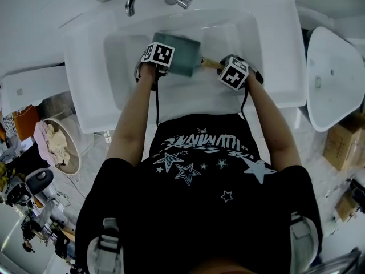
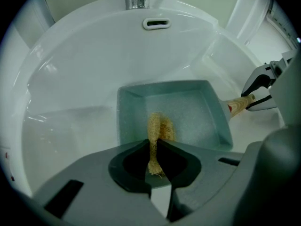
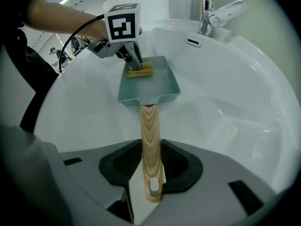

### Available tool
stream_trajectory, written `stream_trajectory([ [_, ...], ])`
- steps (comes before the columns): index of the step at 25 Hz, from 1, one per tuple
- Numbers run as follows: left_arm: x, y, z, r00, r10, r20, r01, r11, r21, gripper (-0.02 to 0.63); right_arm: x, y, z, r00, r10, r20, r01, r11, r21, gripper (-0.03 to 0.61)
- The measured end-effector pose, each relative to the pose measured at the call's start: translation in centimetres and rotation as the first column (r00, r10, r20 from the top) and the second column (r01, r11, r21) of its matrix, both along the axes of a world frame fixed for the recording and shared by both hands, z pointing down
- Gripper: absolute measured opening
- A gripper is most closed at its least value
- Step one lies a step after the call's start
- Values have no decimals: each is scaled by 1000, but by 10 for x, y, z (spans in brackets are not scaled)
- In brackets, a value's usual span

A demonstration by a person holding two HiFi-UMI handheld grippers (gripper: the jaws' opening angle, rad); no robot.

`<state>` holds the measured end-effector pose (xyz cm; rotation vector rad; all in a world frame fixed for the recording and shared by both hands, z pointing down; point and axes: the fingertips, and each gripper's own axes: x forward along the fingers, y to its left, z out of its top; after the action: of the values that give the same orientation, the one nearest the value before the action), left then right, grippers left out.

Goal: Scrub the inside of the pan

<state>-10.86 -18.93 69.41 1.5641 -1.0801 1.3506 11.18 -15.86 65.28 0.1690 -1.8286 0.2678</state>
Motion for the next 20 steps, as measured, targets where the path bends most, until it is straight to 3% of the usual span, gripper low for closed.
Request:
stream_trajectory([
  [10,52,9,2,992,27,-124,-32,999,-39,51,-1,0,1,1000,4,-4,-4,1000,-6,121],
  [20,87,16,1,982,66,-178,-78,995,-62,51,-2,1,1,1000,6,-5,-6,1000,-11,121],
])
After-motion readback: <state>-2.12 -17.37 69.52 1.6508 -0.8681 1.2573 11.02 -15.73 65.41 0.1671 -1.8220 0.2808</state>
